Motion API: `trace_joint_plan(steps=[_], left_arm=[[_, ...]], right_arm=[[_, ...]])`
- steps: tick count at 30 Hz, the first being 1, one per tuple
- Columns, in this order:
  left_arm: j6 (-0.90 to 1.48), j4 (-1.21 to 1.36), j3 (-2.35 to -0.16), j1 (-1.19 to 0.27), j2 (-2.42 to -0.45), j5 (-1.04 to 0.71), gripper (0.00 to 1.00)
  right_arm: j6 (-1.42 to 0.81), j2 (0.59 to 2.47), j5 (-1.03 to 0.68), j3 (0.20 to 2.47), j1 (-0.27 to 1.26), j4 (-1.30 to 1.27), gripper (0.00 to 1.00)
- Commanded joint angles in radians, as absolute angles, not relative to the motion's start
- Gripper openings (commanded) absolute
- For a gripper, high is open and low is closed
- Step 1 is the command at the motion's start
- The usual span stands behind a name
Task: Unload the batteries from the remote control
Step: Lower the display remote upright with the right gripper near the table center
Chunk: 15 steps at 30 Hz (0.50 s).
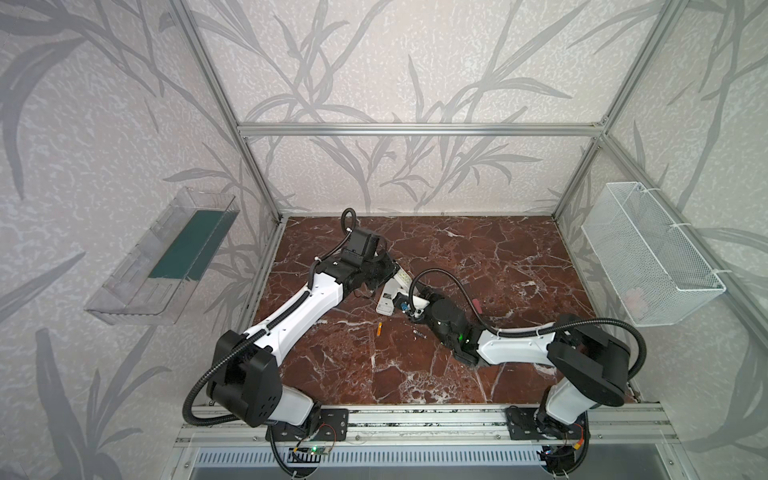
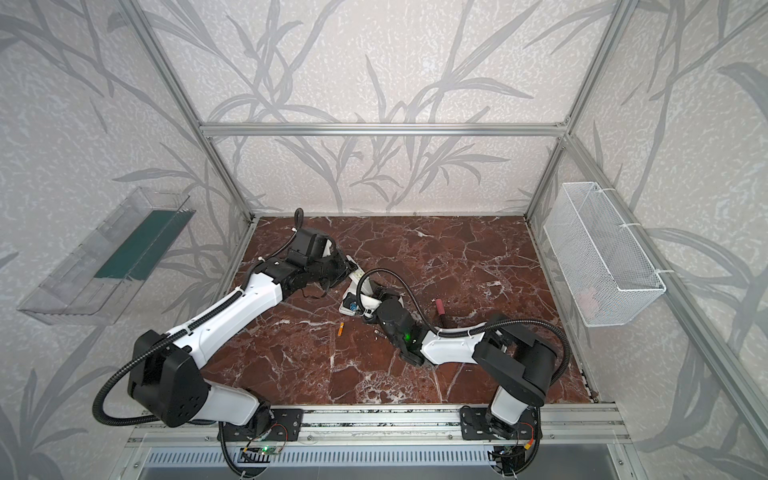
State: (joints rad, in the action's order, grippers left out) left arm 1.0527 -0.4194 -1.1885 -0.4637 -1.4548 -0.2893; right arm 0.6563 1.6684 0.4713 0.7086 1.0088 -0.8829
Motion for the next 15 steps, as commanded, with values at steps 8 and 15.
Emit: trace_joint_plan(steps=[8, 15], left_arm=[[1.112, -0.412, -1.207, -0.466, -1.455, -0.293, 0.0], [1.132, -0.397, -1.204, -0.466, -1.455, -0.32, 0.05]], right_arm=[[0.783, 1.778, 0.549, 0.738, 1.067, -1.12, 0.27], [0.875, 1.82, 0.569, 0.736, 1.089, -1.244, 0.18]])
